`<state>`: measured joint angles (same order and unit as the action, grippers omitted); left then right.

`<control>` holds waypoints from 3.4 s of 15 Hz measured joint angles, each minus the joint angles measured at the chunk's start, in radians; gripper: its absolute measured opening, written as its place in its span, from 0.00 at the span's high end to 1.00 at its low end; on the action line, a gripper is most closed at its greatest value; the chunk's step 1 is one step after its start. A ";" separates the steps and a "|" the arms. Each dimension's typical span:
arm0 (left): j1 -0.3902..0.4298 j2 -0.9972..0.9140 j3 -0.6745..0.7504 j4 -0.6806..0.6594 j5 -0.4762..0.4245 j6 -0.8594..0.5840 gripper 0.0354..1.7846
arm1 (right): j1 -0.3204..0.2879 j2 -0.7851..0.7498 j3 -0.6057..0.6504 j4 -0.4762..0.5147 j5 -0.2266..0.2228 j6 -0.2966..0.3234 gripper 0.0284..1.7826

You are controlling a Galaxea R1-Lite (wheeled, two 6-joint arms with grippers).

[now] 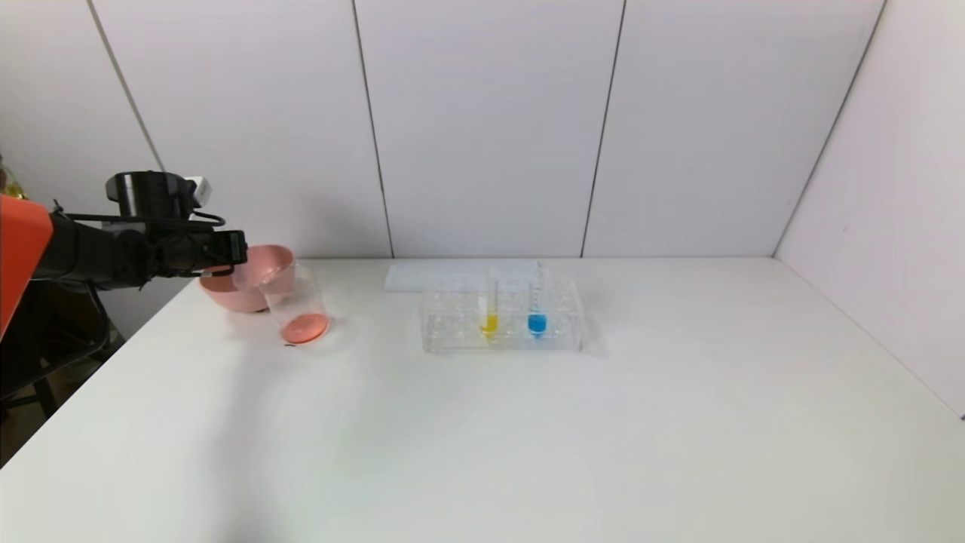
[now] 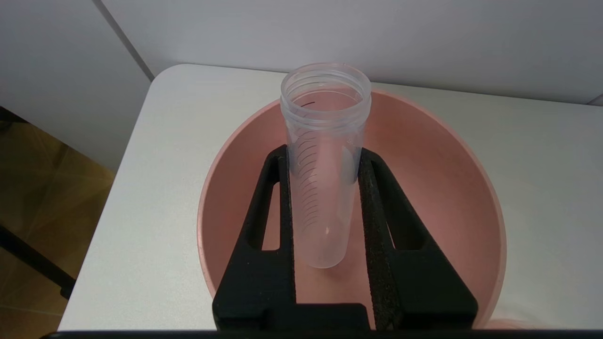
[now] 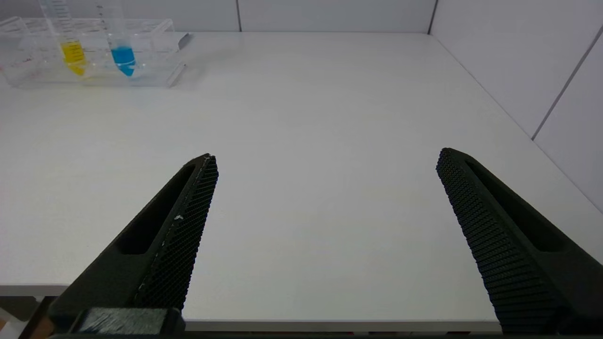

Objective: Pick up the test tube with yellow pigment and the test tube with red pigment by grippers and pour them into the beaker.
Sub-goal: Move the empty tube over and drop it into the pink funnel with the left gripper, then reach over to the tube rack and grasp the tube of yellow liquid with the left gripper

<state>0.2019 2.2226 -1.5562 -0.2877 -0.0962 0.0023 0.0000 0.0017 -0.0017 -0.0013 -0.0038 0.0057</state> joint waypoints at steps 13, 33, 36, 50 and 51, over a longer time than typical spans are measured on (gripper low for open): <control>0.014 0.003 -0.006 0.005 -0.001 -0.001 0.76 | 0.000 0.000 0.000 0.000 0.000 0.000 0.05; 0.001 -0.153 0.063 0.000 0.000 0.040 0.01 | 0.000 0.000 0.000 0.000 -0.001 0.000 0.05; -0.026 -0.252 0.151 -0.001 0.003 0.039 0.01 | 0.000 0.000 0.000 0.000 0.000 0.000 0.05; -0.247 -0.831 0.633 -0.001 0.002 0.041 0.01 | 0.000 0.000 0.000 0.000 -0.001 0.000 0.05; -0.258 -0.866 0.664 -0.001 -0.001 0.040 0.01 | 0.000 0.000 0.000 0.000 -0.001 0.000 0.05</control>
<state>-0.0557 1.3570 -0.8919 -0.2891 -0.0970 0.0428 0.0000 0.0017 -0.0017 -0.0013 -0.0047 0.0057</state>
